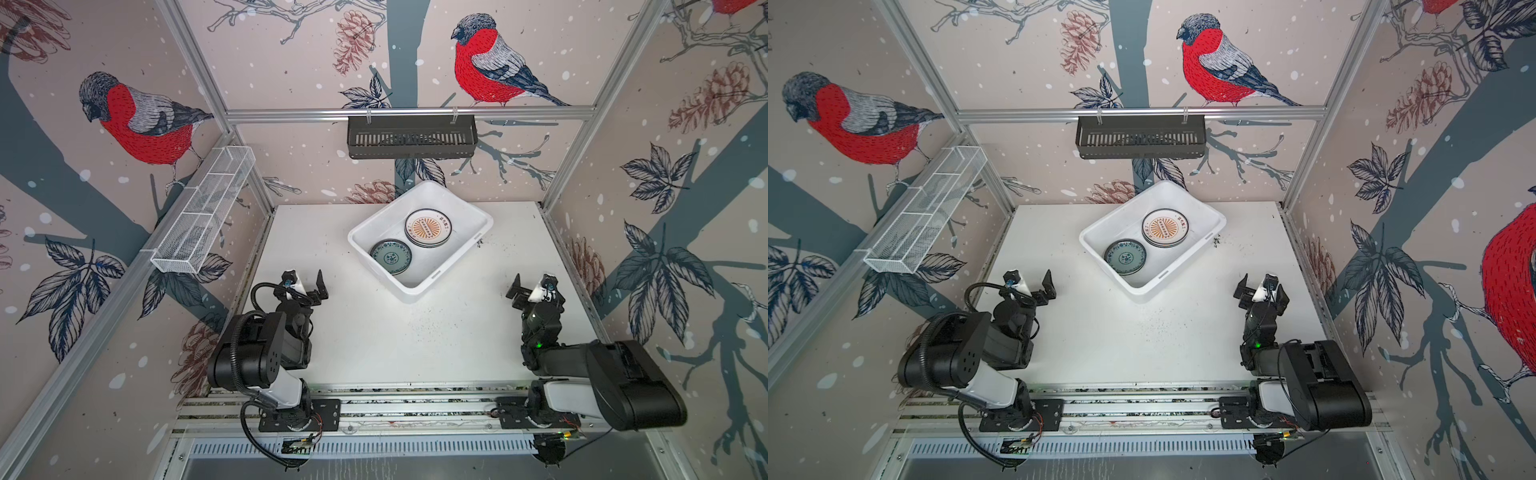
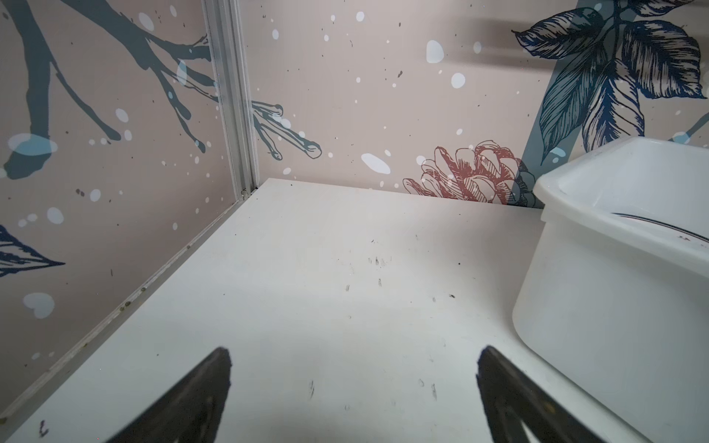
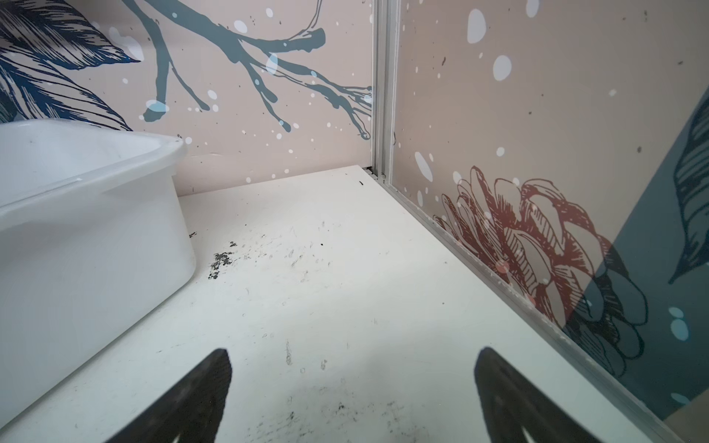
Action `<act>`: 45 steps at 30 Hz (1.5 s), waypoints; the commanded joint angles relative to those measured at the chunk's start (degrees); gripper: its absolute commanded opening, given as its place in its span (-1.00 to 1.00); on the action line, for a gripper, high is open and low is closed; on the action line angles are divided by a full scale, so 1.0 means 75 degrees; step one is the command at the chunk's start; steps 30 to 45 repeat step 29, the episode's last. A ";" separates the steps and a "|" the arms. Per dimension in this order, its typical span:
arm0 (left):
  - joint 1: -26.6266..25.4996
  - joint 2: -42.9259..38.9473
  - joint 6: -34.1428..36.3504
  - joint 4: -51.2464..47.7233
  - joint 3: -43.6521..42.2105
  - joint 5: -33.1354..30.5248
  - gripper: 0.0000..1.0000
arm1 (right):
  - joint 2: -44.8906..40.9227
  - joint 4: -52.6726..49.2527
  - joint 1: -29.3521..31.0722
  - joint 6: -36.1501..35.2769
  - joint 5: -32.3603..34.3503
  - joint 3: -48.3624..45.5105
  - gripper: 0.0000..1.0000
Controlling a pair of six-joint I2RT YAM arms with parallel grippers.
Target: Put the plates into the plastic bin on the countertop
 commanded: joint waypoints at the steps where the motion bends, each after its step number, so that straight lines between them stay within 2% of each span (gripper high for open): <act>1: -0.0034 -0.0048 0.0134 -0.0475 0.0264 0.0214 0.98 | 0.0866 0.1502 -0.0044 -0.0309 -0.0584 0.0089 0.99; 3: -0.0094 -0.0023 0.0191 -0.0685 0.0416 0.0162 0.98 | 0.1678 0.2696 0.0048 -0.0598 -0.0456 0.0163 0.99; 6: -0.0111 -0.0026 0.0206 -0.0705 0.0416 0.0127 0.98 | 0.0986 -0.0225 -0.0287 0.0007 -0.0535 0.1046 0.99; 7: -0.0109 -0.0043 0.0212 -0.0759 0.0426 0.0129 0.98 | 0.1138 -0.0302 -0.0474 0.0214 -0.0572 0.1201 0.99; 9: -0.0132 -0.0015 0.0234 -0.0808 0.0460 0.0111 0.98 | 0.1327 0.0407 -0.0499 0.0155 -0.0673 0.0987 0.99; 23: -0.0213 -0.0027 0.0396 -0.1074 0.0592 0.0200 0.98 | 0.1325 0.0301 -0.0353 0.0020 -0.0455 0.1052 0.99; 27: -0.0441 -0.0015 0.0555 -0.1333 0.0759 -0.0138 0.98 | 0.1325 0.0301 -0.0355 0.0014 -0.0455 0.1052 0.99; 45: -0.0454 -0.0015 0.0580 -0.1335 0.0755 -0.0134 0.98 | 0.1325 0.0301 -0.0356 0.0014 -0.0455 0.1052 0.99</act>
